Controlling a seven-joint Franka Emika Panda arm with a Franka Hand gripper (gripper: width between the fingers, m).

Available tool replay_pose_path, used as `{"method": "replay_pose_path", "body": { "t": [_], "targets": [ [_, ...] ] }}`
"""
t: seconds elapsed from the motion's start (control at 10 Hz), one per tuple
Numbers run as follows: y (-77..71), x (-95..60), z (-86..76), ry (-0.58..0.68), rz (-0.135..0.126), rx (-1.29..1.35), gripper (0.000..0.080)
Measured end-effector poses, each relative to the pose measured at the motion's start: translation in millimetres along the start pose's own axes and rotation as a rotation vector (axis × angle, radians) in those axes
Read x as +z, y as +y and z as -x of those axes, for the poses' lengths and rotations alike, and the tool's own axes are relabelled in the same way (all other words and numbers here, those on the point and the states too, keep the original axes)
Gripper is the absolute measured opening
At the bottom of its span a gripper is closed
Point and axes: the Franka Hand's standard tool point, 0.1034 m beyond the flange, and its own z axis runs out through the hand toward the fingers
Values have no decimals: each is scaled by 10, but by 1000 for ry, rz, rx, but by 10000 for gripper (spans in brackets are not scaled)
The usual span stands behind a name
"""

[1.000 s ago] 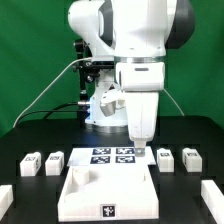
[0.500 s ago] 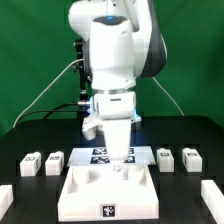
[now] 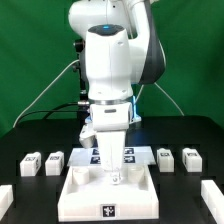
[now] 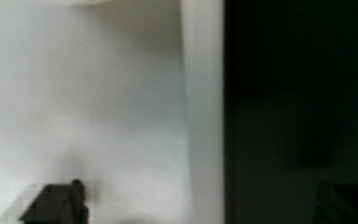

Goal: Assemble one leg

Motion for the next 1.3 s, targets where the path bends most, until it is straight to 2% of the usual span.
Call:
{"method": "replay_pose_path", "body": {
  "t": [0.1, 0.2, 0.3, 0.4, 0.5, 0.6, 1.3],
  "targets": [
    [-1, 1, 1, 0, 0, 0, 553],
    [-1, 1, 1, 0, 0, 0, 553],
    [-1, 1, 1, 0, 0, 0, 369],
    [-1, 1, 1, 0, 0, 0, 230],
    [-1, 1, 1, 0, 0, 0, 230],
    [-1, 1, 3, 0, 0, 1, 64],
    [0, 1, 7, 0, 0, 2, 58]
  ]
}}
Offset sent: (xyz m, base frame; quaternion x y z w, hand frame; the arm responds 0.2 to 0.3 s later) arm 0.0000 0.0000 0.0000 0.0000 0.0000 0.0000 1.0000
